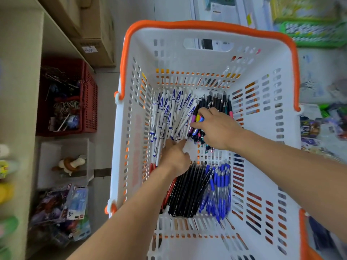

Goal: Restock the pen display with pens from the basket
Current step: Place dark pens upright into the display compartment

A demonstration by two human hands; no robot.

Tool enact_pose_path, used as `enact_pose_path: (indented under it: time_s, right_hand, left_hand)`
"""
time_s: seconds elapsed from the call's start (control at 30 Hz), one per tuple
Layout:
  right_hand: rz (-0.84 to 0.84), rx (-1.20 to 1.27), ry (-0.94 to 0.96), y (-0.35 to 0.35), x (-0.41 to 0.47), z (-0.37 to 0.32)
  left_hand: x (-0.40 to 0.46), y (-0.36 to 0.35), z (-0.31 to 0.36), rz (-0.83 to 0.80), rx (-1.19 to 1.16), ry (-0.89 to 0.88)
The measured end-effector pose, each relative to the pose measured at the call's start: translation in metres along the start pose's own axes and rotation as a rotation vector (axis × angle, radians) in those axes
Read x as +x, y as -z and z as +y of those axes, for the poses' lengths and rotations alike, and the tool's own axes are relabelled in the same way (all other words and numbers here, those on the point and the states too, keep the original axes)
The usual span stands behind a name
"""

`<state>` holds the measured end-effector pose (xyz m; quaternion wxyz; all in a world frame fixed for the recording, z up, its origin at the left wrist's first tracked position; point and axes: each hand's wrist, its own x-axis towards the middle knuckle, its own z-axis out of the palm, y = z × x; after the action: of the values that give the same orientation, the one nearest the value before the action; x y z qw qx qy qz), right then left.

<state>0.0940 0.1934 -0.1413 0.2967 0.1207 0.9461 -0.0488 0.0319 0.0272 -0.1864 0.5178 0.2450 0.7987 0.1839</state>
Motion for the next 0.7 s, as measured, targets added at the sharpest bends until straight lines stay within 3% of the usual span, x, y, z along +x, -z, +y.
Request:
enact_pose_path:
  time_s: [0.2, 0.47, 0.7]
  right_hand:
    - [0.046, 0.141, -0.113, -0.010, 0.002, -0.011]
    - [0.584, 0.572, -0.517, -0.046, 0.026, -0.034]
    - [0.815, 0.839, -0.651, -0.045, 0.031, -0.042]
  left_hand:
    - [-0.006, -0.012, 0.006, 0.049, 0.077, -0.044]
    - [-0.003, -0.013, 0.012, 0.146, 0.137, -0.183]
    - [0.000, -0.006, 0.003, 0.208, 0.343, -0.264]
